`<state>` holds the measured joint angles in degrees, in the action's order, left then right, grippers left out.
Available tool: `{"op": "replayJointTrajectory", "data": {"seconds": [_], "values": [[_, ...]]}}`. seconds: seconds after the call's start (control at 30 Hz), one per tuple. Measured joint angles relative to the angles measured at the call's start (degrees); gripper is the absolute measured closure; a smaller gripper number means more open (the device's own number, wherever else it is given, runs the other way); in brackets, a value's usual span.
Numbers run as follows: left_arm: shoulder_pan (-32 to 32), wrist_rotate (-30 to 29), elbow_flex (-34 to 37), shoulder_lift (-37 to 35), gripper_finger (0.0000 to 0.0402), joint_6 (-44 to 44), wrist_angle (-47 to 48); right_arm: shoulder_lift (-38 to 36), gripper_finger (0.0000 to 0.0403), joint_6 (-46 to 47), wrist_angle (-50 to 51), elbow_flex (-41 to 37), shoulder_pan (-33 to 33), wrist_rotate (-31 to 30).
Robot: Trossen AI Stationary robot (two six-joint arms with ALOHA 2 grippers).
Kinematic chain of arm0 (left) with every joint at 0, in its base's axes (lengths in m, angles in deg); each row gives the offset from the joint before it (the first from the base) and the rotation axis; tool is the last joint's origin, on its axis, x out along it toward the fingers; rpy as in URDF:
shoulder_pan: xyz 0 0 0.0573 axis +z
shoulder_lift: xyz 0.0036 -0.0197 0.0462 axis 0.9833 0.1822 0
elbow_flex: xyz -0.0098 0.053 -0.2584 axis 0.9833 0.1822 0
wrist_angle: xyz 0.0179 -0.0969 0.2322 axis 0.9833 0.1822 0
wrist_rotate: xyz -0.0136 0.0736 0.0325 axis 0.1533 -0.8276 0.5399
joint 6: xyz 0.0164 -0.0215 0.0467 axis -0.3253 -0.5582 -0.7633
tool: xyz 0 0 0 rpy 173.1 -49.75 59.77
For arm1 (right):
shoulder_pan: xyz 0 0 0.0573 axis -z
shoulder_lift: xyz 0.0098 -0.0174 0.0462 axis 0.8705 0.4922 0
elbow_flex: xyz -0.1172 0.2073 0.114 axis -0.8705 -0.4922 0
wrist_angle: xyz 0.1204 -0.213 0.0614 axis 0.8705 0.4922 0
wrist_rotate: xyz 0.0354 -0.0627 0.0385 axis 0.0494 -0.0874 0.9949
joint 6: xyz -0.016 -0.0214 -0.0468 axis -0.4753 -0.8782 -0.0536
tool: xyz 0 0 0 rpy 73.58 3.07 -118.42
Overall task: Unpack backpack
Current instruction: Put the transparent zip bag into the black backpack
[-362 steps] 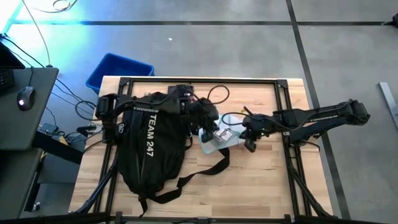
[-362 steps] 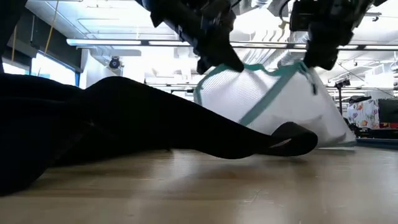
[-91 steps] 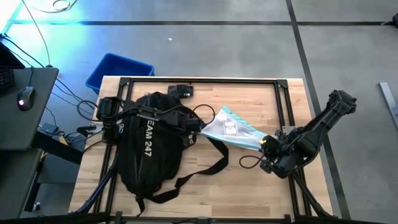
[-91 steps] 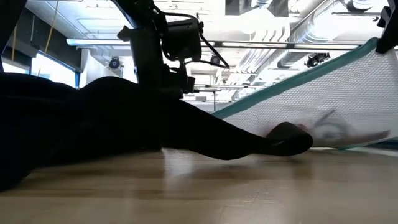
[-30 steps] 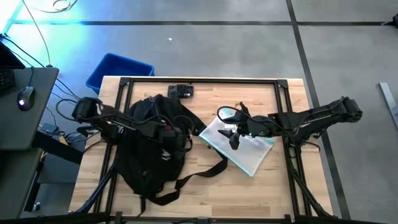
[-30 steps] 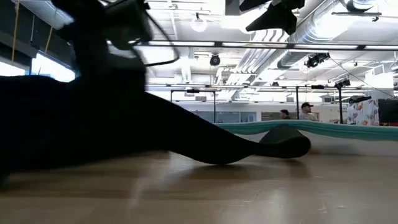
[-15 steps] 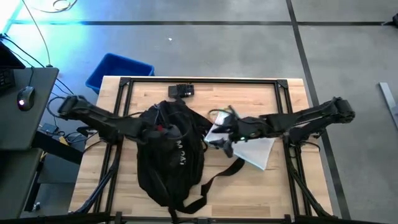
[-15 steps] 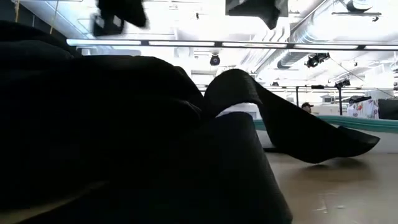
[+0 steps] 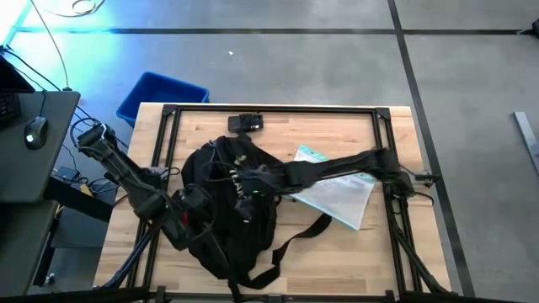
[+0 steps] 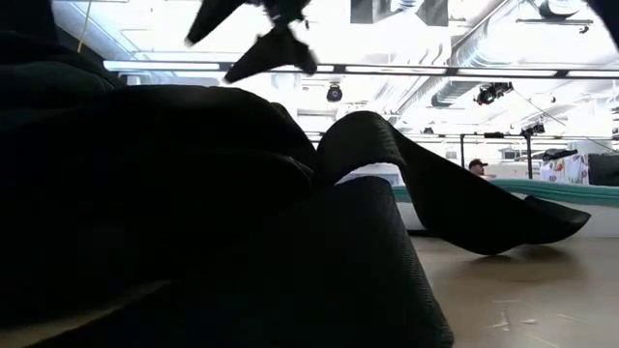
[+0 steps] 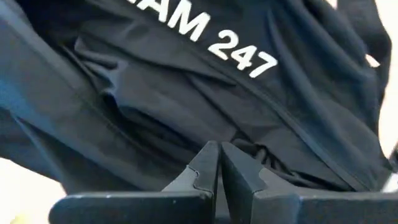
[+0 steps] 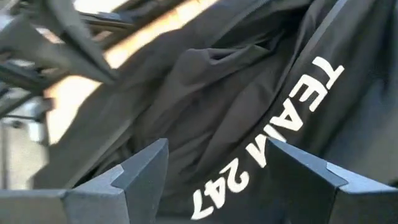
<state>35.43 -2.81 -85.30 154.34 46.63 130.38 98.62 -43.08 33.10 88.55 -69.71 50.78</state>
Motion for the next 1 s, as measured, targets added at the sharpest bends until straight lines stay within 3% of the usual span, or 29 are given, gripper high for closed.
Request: {"op": "replayJointTrajectory", "data": {"seconds": [0.13,0.23,0.33,0.6,0.7,0.87,1.0], "values": [[-1.14,-0.60,4.64,1.32,0.0401,5.36,-4.03,10.18,0.0160,3.27,13.54,14.28,1.05,-1.54],[-1.12,-2.98,7.49,1.99,0.0401,5.95,-8.86,16.25,0.0169,4.97,18.99,20.69,1.76,-1.08],[-0.91,-3.16,10.18,2.74,0.0401,5.77,-13.04,17.04,0.0176,9.14,17.31,17.06,2.54,3.25],[-0.53,-4.57,16.62,5.79,0.0401,5.62,-25.88,17.66,0.0192,10.68,14.28,7.78,3.23,4.18],[-0.03,-4.11,18.55,8.16,0.0401,8.52,-26.84,17.49,0.0239,10.66,12.86,6.26,3.30,5.02],[0.54,-1.17,20.82,11.04,0.0401,12.75,-26.84,17.61,0.0371,8.00,12.98,8.25,2.31,6.22],[-0.07,1.43,20.91,12.00,0.0402,15.43,-24.57,17.41,0.0395,4.39,15.75,12.46,1.93,7.01]]}}
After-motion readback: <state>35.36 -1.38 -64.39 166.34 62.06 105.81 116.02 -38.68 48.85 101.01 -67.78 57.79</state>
